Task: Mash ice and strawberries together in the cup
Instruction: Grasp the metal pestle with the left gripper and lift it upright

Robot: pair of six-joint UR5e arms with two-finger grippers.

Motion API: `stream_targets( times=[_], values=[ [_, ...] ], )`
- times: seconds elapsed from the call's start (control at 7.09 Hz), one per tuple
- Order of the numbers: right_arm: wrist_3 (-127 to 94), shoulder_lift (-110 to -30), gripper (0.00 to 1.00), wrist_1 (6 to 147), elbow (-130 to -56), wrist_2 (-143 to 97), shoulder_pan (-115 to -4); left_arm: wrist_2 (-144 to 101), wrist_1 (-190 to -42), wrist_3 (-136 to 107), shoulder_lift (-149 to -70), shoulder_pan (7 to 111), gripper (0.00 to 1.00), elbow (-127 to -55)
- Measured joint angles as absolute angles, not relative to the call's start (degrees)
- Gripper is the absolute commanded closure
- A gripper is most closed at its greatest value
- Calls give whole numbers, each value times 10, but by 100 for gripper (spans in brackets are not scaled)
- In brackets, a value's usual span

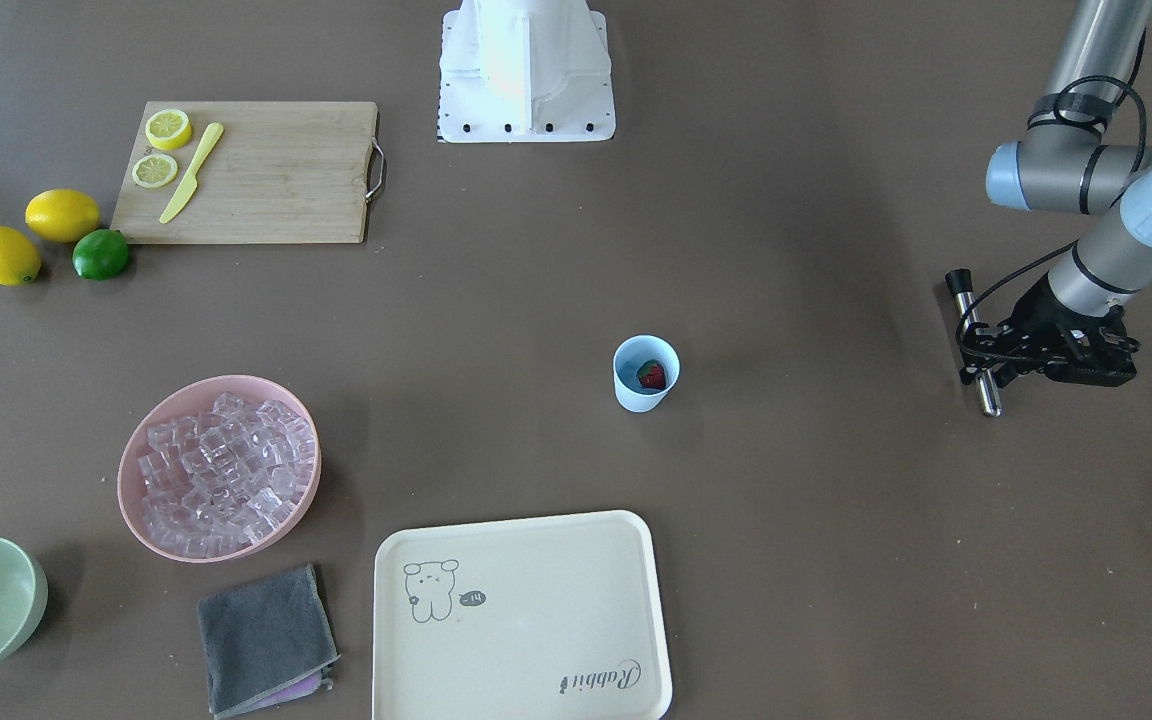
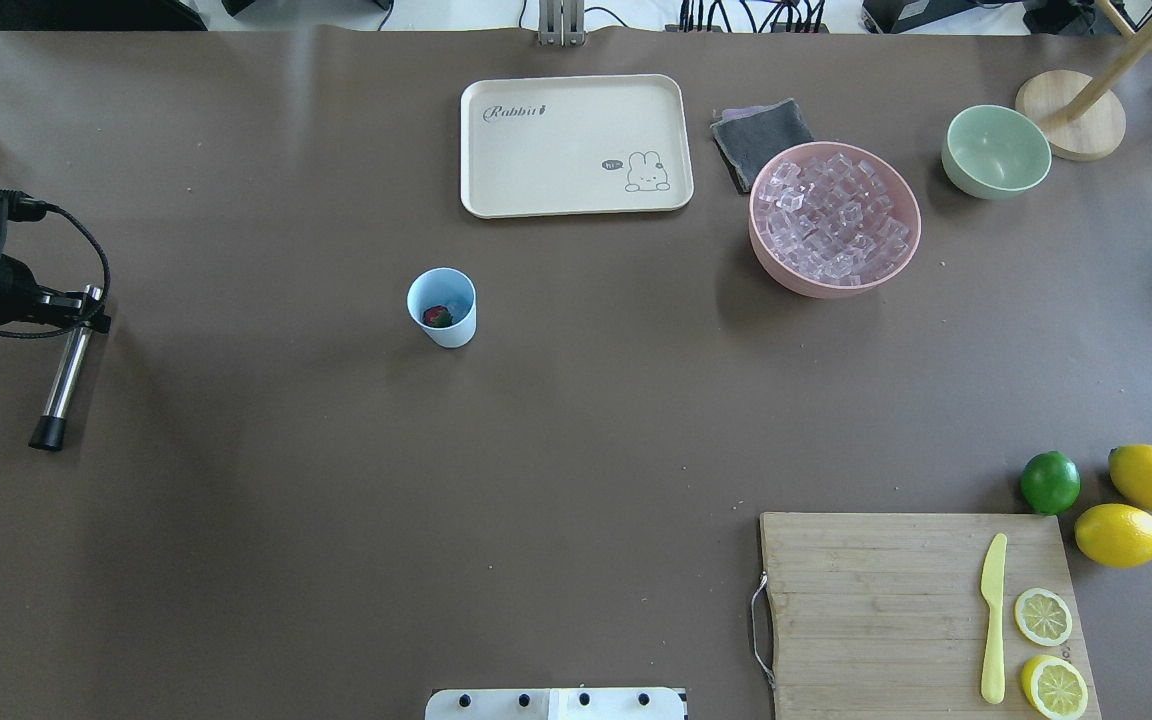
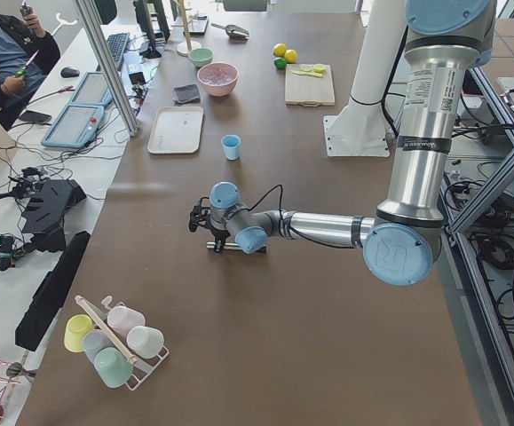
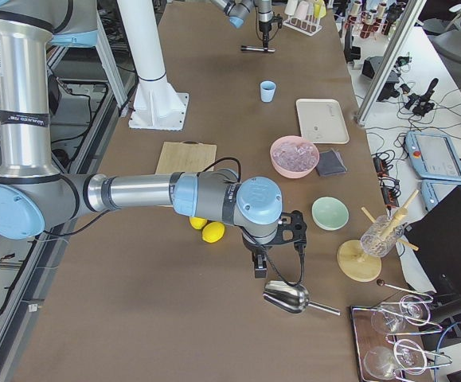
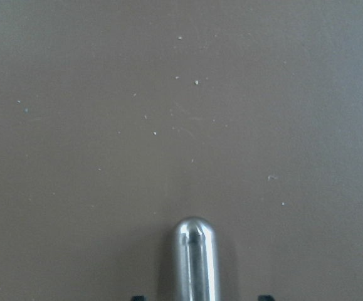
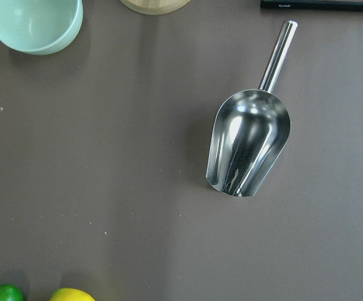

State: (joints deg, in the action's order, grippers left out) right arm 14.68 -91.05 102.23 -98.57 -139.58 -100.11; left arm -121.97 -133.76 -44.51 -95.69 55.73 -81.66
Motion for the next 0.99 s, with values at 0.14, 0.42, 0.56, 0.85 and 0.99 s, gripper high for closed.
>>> stream_targets(
  times=[0.14, 0.42, 0.56, 0.85, 0.99],
  values=[
    [147, -911, 1, 1022, -986, -1396, -1001, -1217, -1340, -445, -956, 555, 71, -817],
    [147, -914, 1, 1023, -987, -1397, -1003, -1212, -1343, -439, -957, 553, 74, -818],
    [147, -915, 1, 1023, -987, -1397, -1006, -1206, -1345, -422, -956, 552, 74, -821],
    [147, -916, 1, 1024, -991, -1397, -1014, -1195, -1346, -372, -959, 558, 74, -856],
    [147, -919, 1, 1024, -997, -1397, -1018, -1194, -1344, -353, -980, 566, 74, -886]
  ],
)
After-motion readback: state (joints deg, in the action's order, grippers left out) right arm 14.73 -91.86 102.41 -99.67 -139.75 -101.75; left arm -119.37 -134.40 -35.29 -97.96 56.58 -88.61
